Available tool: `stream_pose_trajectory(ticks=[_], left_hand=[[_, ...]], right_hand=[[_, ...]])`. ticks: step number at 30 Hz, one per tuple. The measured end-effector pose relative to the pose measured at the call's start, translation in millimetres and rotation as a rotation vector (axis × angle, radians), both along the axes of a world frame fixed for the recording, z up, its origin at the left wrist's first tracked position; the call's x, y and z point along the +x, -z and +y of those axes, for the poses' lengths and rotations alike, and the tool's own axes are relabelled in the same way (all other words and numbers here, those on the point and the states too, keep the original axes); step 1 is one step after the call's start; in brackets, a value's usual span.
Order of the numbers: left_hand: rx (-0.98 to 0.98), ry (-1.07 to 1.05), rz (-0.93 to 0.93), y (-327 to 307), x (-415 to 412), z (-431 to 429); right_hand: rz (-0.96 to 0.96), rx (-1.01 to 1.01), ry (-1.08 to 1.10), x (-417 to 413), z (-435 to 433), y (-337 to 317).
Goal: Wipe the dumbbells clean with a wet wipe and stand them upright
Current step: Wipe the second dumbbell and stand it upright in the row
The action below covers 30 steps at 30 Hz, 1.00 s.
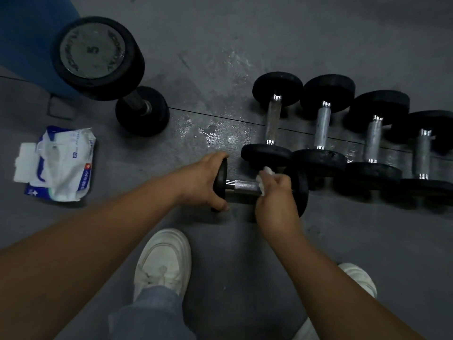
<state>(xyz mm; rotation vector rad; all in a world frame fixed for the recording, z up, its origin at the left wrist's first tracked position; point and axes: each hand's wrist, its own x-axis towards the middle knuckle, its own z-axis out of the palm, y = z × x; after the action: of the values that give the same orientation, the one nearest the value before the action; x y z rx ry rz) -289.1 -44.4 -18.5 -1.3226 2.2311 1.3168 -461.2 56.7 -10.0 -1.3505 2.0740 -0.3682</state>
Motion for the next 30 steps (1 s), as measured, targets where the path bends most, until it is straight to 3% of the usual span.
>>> stream_pose_trajectory(ticks=[3,6,8,11,14,17,19,21,25,28,30], left_hand=[[0.001,-0.023,0.034,2.1,1.4,4.6],[-0.037,-0.023,0.029,2.3,3.0,11.1],[-0.073,-0.024,0.036,2.4,3.7,18.7],[-0.141,-0.029,0.060,0.3,8.6,38.2],[-0.207,-0.020,0.093,-5.7,17.1,67.8],[-0.232,-0.042,0.165,-12.5,27.6,90.7],[-0.226,-0.120,0.205,-15.0,30.4,99.1],[-0.192,-0.141,0.192,-14.1,32.0,105.0],[-0.067,0.042,0.044,-8.3,39.5,119.0],[-0.067,0.119,0.006,-10.9,47.0,129.9],[-0.076,0.165,-0.016,-15.3,51.4,136.6]], right_hand=[[0.086,0.115,0.081,8.7,4.0,3.2],[-0.024,0.109,-0.136,21.8,7.9,-0.9],[0.033,0.164,-0.230,4.4,7.3,0.2],[0.138,0.275,-0.089,-3.7,10.9,-1.9],[0.076,0.247,-0.295,15.3,32.0,-5.5],[0.200,0.246,-0.237,-1.7,45.2,-0.8],[0.169,0.230,-0.272,14.3,58.0,-7.3],[-0.003,0.253,-0.250,37.4,77.2,-14.1],[0.144,0.399,0.058,21.8,94.4,-10.4],[0.000,0.413,-0.121,50.8,107.3,-25.7],[0.013,0.424,-0.143,49.2,113.1,-24.3]])
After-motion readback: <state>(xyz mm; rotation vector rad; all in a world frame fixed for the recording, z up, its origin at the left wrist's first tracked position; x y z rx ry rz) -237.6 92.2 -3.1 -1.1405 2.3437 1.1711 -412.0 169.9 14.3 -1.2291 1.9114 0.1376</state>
